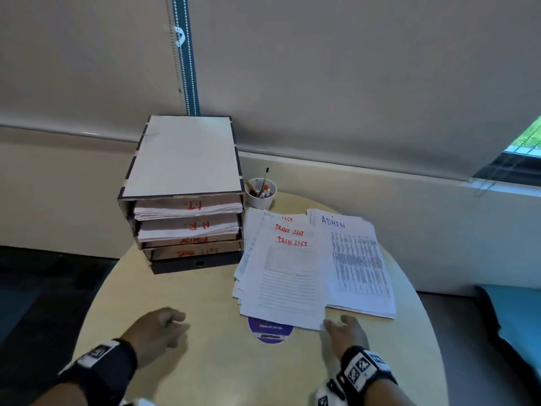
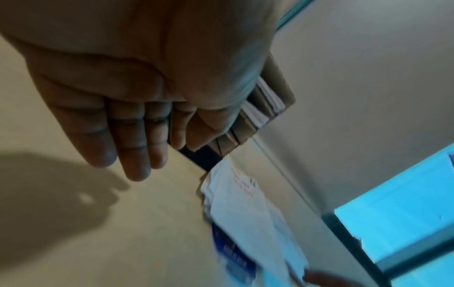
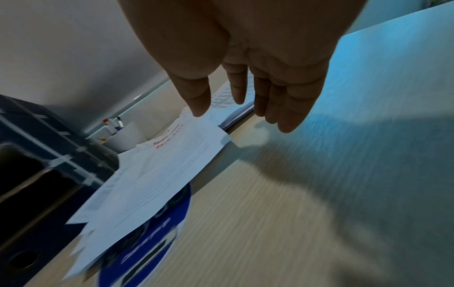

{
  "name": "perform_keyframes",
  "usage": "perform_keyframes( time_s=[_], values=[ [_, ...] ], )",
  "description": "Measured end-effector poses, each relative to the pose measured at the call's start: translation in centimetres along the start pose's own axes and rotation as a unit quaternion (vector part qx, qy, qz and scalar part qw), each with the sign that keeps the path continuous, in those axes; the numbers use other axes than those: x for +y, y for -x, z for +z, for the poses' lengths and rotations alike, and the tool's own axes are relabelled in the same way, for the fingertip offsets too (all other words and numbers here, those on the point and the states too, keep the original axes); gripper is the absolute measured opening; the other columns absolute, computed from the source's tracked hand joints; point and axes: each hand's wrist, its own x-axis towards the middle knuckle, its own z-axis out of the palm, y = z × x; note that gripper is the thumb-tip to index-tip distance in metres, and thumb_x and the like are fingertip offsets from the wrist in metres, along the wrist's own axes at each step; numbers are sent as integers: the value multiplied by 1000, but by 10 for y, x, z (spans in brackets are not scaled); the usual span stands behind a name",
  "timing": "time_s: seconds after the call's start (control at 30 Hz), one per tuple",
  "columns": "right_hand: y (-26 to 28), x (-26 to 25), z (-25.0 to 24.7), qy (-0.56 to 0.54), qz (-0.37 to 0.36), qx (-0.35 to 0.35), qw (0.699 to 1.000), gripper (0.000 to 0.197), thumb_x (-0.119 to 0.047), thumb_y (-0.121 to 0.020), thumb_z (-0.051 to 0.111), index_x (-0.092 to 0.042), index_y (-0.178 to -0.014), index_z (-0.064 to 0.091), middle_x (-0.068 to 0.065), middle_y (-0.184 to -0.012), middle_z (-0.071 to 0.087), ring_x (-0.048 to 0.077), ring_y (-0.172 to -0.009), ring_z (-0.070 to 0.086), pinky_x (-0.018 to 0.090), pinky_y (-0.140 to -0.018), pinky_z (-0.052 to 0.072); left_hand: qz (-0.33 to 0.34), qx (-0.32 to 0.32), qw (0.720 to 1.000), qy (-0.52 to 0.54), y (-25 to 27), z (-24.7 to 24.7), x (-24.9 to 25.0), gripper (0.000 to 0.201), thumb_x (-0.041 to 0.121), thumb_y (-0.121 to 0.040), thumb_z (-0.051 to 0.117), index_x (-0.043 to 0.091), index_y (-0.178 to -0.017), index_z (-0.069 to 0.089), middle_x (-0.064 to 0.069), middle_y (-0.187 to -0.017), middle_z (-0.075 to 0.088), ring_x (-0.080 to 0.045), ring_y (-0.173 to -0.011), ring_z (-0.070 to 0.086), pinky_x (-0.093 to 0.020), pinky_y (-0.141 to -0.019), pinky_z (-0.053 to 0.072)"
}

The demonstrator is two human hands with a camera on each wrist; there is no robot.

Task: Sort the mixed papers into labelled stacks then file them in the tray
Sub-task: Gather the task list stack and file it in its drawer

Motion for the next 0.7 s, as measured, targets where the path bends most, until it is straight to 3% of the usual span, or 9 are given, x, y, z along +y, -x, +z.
perform_keyframes(
  time_s=[0.13,0.2,0.27,0.33,0.37,0.43,0.5,0.57,0.7],
  values=[
    [-30,-17,12,0,-3,-37,999,53,-28,-95,64,2,-135,50,18,-136,56,32,-124,55,30,-96,43,-36,-44,998,-41,-6,15,-12,23,27,-97,57,16,-117,61,-1,-96,67,-13,-73,62,-22,-63,45],
    [-36,-23,21,13,-11,-30,999,60,-35,-92,66,-5,-141,48,11,-141,53,28,-129,51,29,-103,40,-26,-27,998,-41,-15,27,-4,31,34,-95,59,17,-121,58,3,-108,65,-14,-91,64,-24,-76,48],
    [-45,-23,30,23,-5,-15,1000,64,-36,-91,67,-7,-143,45,11,-140,53,27,-131,49,30,-105,38,-8,-5,999,-47,-29,44,9,53,51,-85,61,19,-127,52,5,-121,57,-16,-109,57,-25,-92,44],
    [-49,-20,37,17,-7,-10,1000,67,-32,-88,70,-4,-143,43,15,-133,54,29,-128,52,32,-108,39,-2,24,999,-37,-45,64,26,70,62,-73,57,20,-128,47,1,-128,51,-18,-113,52,-29,-97,42],
    [-50,-18,38,34,-13,-13,999,68,-33,-88,71,-5,-143,43,14,-136,54,28,-127,52,31,-107,38,-6,40,999,-25,-54,75,36,75,61,-75,56,16,-134,45,-3,-137,50,-22,-118,52,-30,-97,43],
    [-54,-13,39,71,-43,-26,996,62,-36,-84,71,-11,-137,51,8,-134,60,23,-118,59,29,-101,42,-9,59,998,2,-72,95,57,86,59,-77,52,9,-144,34,-11,-149,42,-31,-128,49,-36,-98,44],
    [-56,-11,39,71,-72,-36,994,43,-31,-81,73,-14,-120,62,2,-115,69,18,-95,63,24,-85,45,-1,60,998,30,-86,110,79,94,58,-79,55,10,-152,22,-13,-154,35,-35,-132,45,-38,-99,44],
    [-59,-8,39,71,-102,-31,992,37,-25,-81,74,-15,-115,66,-1,-101,69,14,-85,61,20,-76,40,4,59,998,34,-95,121,99,95,53,-84,61,12,-156,14,-11,-153,37,-33,-129,49,-33,-90,45],
    [-58,-7,41,45,-119,-31,991,44,-17,-81,76,-13,-123,64,4,-104,66,18,-89,58,20,-79,38,-21,77,997,22,-107,122,120,65,45,-79,66,13,-131,43,-6,-115,62,-25,-91,62,-31,-76,50]
  ],
)
